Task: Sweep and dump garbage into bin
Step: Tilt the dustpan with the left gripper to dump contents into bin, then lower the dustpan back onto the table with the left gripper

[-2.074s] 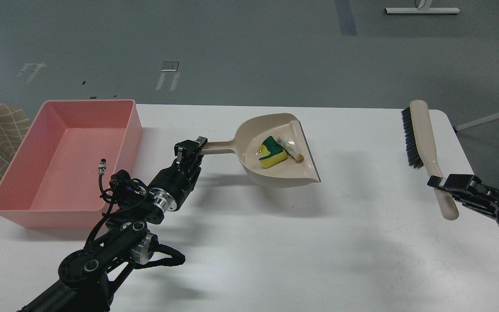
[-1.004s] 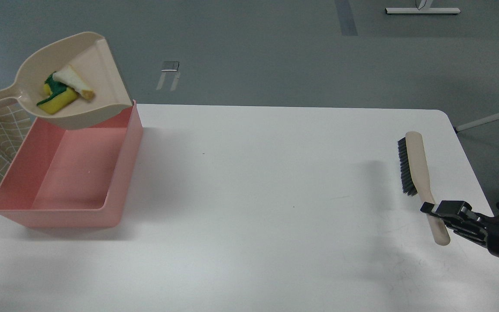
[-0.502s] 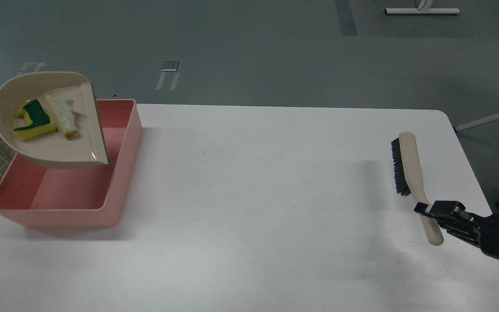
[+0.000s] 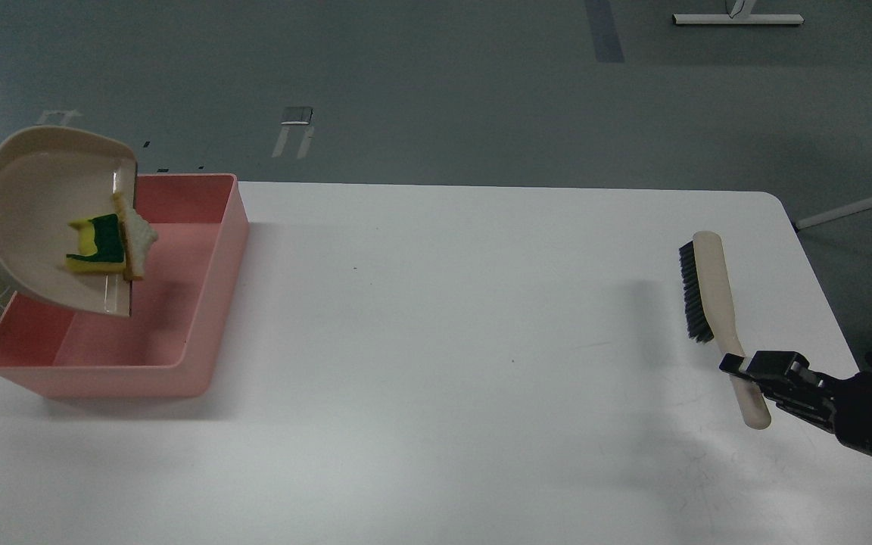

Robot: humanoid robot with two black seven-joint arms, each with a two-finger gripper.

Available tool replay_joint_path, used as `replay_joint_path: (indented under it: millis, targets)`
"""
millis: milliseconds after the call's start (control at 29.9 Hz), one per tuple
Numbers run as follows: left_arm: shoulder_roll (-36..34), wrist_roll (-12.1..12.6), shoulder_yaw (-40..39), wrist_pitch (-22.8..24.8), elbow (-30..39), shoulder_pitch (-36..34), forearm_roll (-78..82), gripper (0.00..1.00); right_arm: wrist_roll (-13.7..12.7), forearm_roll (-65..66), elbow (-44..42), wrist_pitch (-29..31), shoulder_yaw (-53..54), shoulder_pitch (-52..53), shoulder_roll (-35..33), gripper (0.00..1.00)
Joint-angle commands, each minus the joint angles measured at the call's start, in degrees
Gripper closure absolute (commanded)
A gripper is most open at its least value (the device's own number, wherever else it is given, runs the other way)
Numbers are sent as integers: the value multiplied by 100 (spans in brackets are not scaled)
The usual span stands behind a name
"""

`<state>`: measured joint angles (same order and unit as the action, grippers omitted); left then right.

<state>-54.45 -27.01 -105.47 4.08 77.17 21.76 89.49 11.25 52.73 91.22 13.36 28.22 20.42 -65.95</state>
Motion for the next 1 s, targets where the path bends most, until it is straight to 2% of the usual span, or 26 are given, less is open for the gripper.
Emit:
replay_joint_path:
  millis: [0,134,268,401,502,569,602,636,702,736,769,836,970]
  targets:
    - [-250,-99,17,-346,0,13,384,100,-8,0,1,0,17,6,12,100]
    - [-461,-99,17,-645,0,-22,491,100,0,0,1,0,26,6,30,100]
    - [-444,-99,17,-663,0,-348,455,100,0,0,1,0,26,6,30,100]
    - [-452,-99,26,-655,61,-1390,403,100,0,26,-25,0,26,23,21,100]
    - [-470,64,70,-506,219,-1850,315,100,0,35,-43,8,34,50,12,100]
    - [-452,327,149,-199,360,-2122,148,100,0,35,-43,8,34,58,12,100]
    - [-400,511,280,116,464,-2401,-53,100,0,35,-43,8,34,67,21,100]
    - [-330,704,533,458,579,-2761,-272,100,0,35,-43,0,34,67,21,100]
    - [-172,898,929,724,659,-3158,-545,100,0,35,-43,0,34,67,21,100]
    - [99,1125,1314,917,694,-3534,-851,100,0,35,-43,8,34,67,12,100]
    - [249,1241,1475,1006,694,-3695,-1011,100,0,35,-43,8,26,67,12,100]
    - [750,1723,1940,1295,659,-4108,-1634,100,0,35,-43,8,34,67,-5,100]
    - [1312,2094,2441,1455,624,-4232,-1926,100,0,35,-25,8,34,85,-14,100]
